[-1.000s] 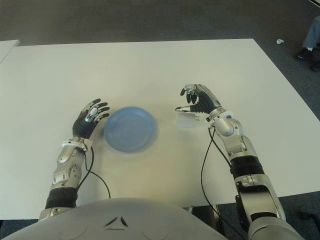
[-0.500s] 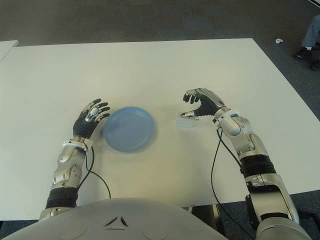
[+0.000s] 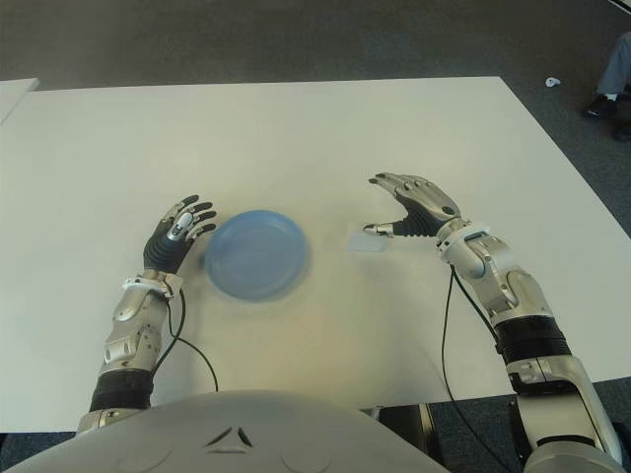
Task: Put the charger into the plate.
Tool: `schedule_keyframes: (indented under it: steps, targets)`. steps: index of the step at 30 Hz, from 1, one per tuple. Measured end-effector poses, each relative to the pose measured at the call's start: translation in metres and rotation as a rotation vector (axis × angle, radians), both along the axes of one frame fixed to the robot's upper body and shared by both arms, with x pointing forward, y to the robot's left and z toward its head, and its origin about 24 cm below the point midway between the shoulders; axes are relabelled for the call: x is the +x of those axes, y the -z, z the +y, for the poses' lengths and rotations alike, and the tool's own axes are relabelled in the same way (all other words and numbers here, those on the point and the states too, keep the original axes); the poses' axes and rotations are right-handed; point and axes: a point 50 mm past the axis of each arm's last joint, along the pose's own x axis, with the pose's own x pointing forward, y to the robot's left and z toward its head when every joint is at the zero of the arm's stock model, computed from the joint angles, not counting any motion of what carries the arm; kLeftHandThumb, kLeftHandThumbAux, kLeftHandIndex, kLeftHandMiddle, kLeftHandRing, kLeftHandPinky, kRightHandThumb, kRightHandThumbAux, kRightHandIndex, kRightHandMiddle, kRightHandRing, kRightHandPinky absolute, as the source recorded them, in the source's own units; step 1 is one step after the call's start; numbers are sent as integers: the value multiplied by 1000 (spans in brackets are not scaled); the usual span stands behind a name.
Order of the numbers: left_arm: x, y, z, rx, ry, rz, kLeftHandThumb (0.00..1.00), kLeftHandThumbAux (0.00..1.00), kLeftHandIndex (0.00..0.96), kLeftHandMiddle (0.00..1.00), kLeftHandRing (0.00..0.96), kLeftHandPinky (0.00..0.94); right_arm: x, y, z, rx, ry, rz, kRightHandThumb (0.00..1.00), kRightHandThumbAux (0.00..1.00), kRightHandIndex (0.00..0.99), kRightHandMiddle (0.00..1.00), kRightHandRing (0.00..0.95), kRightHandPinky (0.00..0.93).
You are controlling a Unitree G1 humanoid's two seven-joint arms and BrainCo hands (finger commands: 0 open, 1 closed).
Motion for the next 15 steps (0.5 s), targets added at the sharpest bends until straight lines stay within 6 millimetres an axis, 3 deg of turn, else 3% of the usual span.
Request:
schedule_keyframes:
  steps: [15]
  targets:
    - [2, 2, 0, 1, 3, 8, 56, 594, 206, 281, 296, 317, -10, 5, 2, 37, 30, 8, 277, 134, 0, 0, 0, 0]
